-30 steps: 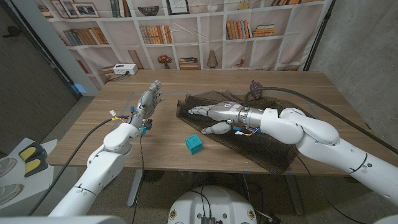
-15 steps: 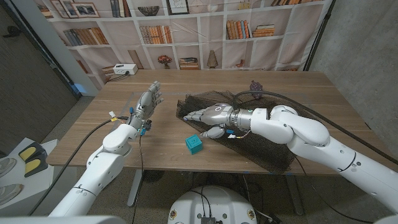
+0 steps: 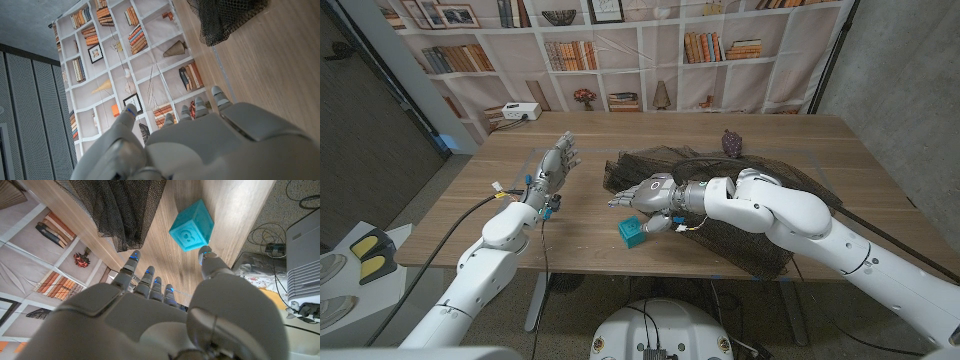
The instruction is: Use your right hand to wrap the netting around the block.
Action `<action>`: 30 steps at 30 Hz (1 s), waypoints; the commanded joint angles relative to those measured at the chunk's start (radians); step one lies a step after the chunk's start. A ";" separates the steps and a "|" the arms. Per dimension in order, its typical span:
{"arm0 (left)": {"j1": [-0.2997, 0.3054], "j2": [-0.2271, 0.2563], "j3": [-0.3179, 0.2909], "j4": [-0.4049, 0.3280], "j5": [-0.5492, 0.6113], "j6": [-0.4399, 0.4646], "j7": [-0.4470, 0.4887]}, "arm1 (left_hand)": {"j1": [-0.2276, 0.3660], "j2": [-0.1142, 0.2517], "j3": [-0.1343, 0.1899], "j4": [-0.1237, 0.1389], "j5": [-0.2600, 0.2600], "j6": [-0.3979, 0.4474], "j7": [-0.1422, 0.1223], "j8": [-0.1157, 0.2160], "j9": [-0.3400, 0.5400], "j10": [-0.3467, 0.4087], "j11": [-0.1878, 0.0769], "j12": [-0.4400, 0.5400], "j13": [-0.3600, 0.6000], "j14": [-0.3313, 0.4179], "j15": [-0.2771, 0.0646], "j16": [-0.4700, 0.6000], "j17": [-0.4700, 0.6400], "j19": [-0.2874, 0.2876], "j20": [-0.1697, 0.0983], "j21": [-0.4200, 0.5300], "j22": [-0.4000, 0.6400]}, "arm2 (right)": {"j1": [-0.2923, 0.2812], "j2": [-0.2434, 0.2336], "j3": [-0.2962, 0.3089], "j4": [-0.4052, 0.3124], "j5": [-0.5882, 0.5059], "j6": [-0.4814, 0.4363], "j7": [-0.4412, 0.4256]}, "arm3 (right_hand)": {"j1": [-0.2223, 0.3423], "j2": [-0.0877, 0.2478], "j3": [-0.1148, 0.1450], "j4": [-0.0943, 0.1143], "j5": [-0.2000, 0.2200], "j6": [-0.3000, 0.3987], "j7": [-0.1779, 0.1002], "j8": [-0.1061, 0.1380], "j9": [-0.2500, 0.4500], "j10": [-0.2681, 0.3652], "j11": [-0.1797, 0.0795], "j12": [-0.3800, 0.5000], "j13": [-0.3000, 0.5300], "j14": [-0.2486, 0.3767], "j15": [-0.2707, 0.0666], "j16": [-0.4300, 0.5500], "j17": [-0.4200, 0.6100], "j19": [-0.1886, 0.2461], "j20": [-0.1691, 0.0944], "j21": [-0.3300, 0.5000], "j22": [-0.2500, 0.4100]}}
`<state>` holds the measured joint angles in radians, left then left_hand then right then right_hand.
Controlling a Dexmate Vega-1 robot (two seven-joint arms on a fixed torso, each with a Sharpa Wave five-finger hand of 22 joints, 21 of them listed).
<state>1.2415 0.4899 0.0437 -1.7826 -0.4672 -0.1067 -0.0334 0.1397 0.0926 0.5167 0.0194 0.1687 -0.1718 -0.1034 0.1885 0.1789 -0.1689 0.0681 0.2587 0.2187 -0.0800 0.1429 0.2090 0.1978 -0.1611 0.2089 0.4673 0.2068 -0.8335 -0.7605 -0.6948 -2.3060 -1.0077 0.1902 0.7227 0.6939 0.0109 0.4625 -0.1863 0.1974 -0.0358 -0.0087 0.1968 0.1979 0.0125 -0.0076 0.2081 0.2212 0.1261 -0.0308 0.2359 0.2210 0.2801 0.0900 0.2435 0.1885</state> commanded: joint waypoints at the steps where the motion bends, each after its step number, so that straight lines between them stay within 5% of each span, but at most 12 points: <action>1: 0.021 0.001 -0.014 -0.007 -0.005 -0.013 -0.002 | -0.009 -0.003 -0.005 0.001 0.008 -0.028 -0.004 0.002 0.001 0.002 -0.002 -0.001 0.001 0.006 -0.001 0.004 0.002 0.008 0.004 0.003 0.004 | 0.039 0.081 -0.054 0.063 -0.121 0.015 0.114 | -0.001 0.001 0.003 0.009 0.004 -0.007 -0.002 0.003 0.003 -0.004 -0.010 -0.002 0.003 -0.007 -0.003 -0.002 0.007 0.003 -0.009 -0.004 0.002; 25: 0.021 -0.001 -0.016 0.009 -0.021 -0.004 -0.013 | -0.020 -0.009 -0.012 0.005 0.009 -0.026 -0.004 0.002 0.001 0.002 0.000 -0.003 0.001 0.006 0.000 0.003 0.003 0.009 0.005 0.002 0.005 | 0.044 0.131 -0.084 0.145 -0.095 0.031 0.197 | 0.040 0.003 0.008 0.011 0.012 -0.044 0.001 -0.005 0.003 -0.034 0.005 -0.005 0.004 -0.010 -0.002 0.000 0.014 0.002 -0.015 -0.007 0.002; 30: 0.019 -0.002 -0.017 0.013 -0.023 -0.002 -0.013 | -0.022 -0.009 -0.013 0.006 0.010 -0.027 -0.004 0.001 0.001 0.002 -0.001 -0.003 0.001 0.006 0.000 0.003 0.003 0.009 0.005 0.002 0.005 | 0.055 0.135 -0.092 0.172 -0.070 0.021 0.198 | 0.008 0.022 -0.004 0.043 0.007 -0.025 -0.012 0.004 0.002 -0.012 -0.006 0.008 0.004 0.030 -0.012 0.024 0.031 0.037 -0.019 0.006 0.003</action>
<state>1.2668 0.4894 0.0262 -1.7807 -0.4842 -0.1151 -0.0396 0.1266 0.0794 0.5053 0.0247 0.1739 -0.1718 -0.1034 0.1885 0.1767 -0.1689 0.0681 0.2587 0.2188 -0.0801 0.1428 0.2090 0.1976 -0.1611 0.2089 0.4673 0.2068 -0.7908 -0.6431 -0.7710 -2.1859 -1.1159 0.2186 0.9046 0.7137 0.0227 0.4620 -0.1551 0.2041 -0.0684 -0.0088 0.1910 0.1976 -0.0105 -0.0055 0.2063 0.2210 0.1326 -0.0359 0.2469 0.2427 0.2965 0.0722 0.2368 0.1884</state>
